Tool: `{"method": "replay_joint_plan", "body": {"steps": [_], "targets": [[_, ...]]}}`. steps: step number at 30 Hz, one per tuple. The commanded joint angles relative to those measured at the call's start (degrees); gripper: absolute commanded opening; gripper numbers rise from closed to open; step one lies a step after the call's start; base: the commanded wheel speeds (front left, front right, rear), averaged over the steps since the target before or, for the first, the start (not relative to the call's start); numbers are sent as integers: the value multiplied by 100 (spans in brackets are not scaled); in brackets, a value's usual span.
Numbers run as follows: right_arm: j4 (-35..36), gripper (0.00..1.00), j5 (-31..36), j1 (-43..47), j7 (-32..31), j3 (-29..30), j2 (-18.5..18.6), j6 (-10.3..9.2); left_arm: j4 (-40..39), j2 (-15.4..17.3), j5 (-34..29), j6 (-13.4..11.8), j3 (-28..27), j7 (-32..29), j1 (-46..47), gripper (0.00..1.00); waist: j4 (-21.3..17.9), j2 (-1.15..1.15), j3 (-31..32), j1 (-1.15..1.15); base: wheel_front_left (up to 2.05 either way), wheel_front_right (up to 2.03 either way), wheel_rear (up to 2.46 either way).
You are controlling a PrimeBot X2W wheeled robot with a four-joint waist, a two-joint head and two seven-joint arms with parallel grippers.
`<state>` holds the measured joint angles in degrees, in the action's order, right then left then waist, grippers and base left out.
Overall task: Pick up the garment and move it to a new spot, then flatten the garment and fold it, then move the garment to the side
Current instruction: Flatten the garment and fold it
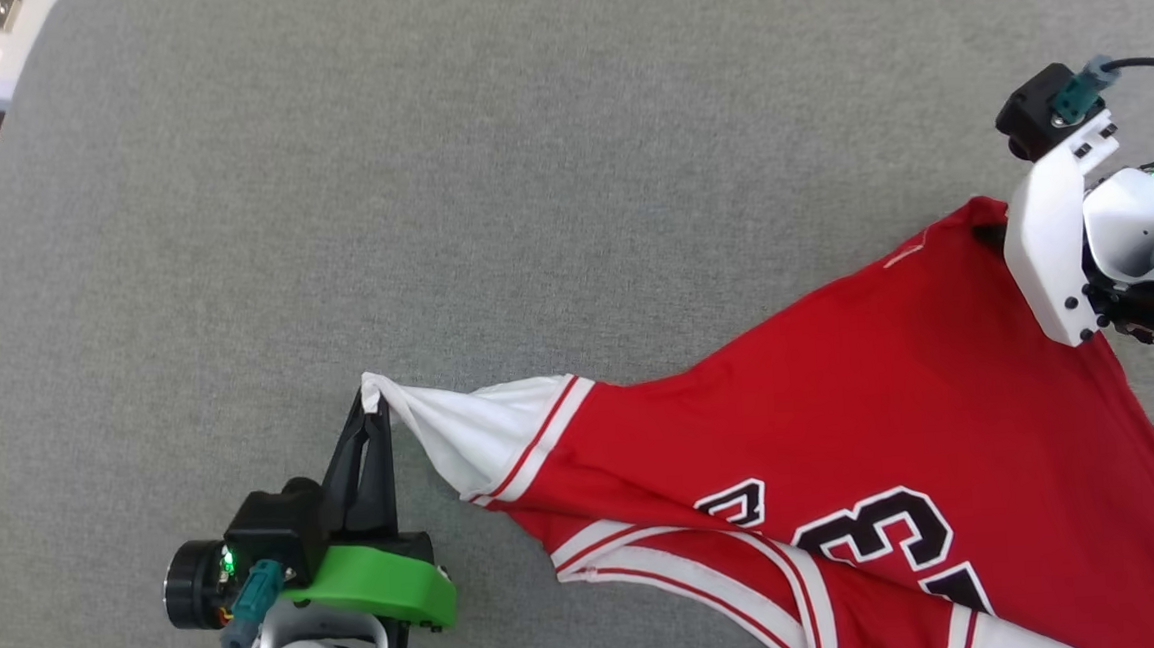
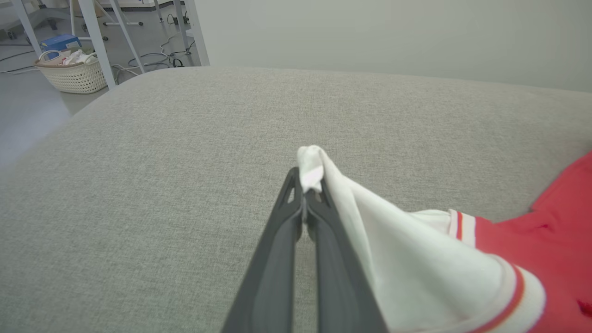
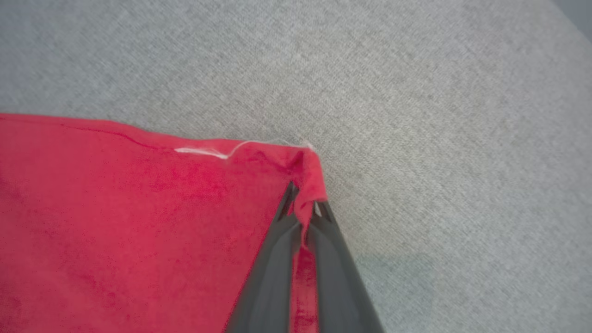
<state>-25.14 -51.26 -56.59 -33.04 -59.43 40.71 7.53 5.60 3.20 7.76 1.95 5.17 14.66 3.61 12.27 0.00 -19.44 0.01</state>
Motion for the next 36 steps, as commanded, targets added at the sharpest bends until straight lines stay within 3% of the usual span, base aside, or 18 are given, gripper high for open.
{"method": "replay_joint_plan", "body": {"steps": [1, 8, 16, 26, 36], "targets": [[47, 0, -55, 67, 254, 2, 30, -4, -9, 34, -76, 20, -56, 34, -33, 0, -181, 0, 372, -1, 0, 0, 0], [303, 0, -226, 265, 1331, 193, 192, -4, -224, 304, -150, 87, -266, 34, -6, 0, -459, 0, 920, -1, 0, 0, 0], [635, 0, -370, 399, 2048, 677, 333, -4, -497, 625, -210, 241, -250, 6, 673, 0, -674, 0, 1380, -1, 0, 0, 0], [762, 0, -224, 340, 2540, 1762, 347, -4, -816, 1073, -147, 472, 112, -471, 2440, 0, -843, 0, 1612, -1, 0, 0, 0], [1093, 0, 297, -76, 2428, 2916, 99, -4, -379, 1325, -9, 539, 580, -739, 4727, 0, -969, 0, 1078, -1, 0, 0, 0]]}}
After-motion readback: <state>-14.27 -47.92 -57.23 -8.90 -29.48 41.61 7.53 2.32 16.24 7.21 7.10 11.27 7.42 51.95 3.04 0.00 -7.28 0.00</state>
